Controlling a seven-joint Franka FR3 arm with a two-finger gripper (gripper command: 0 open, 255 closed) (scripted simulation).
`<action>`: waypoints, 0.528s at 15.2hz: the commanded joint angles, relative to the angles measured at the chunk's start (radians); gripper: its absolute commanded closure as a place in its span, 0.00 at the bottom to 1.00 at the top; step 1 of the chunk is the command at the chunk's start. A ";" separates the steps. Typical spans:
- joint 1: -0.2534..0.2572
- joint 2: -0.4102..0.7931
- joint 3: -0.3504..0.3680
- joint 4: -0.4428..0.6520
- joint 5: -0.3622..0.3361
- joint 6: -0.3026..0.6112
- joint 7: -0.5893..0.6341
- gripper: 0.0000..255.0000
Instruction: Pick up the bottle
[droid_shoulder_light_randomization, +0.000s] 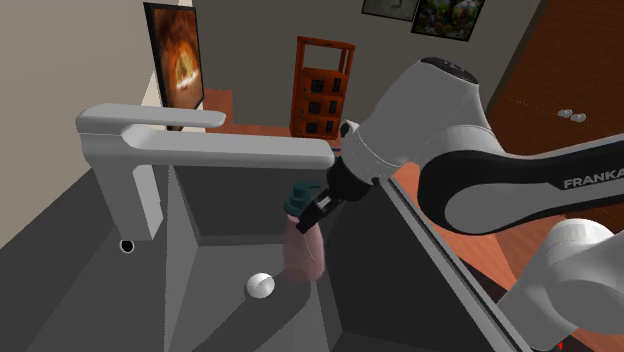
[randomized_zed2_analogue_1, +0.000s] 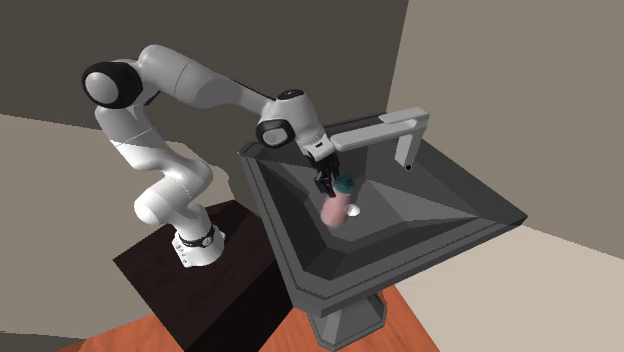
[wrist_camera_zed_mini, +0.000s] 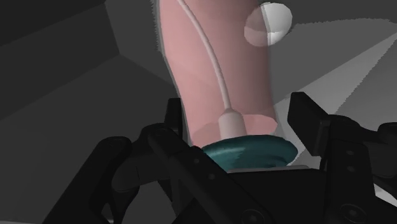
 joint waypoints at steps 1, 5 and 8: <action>0.002 -0.012 -0.010 0.017 0.001 -0.029 -0.005 1.00; 0.006 -0.034 -0.027 0.055 0.001 -0.089 -0.012 1.00; 0.006 -0.048 -0.039 0.085 0.000 -0.132 -0.016 1.00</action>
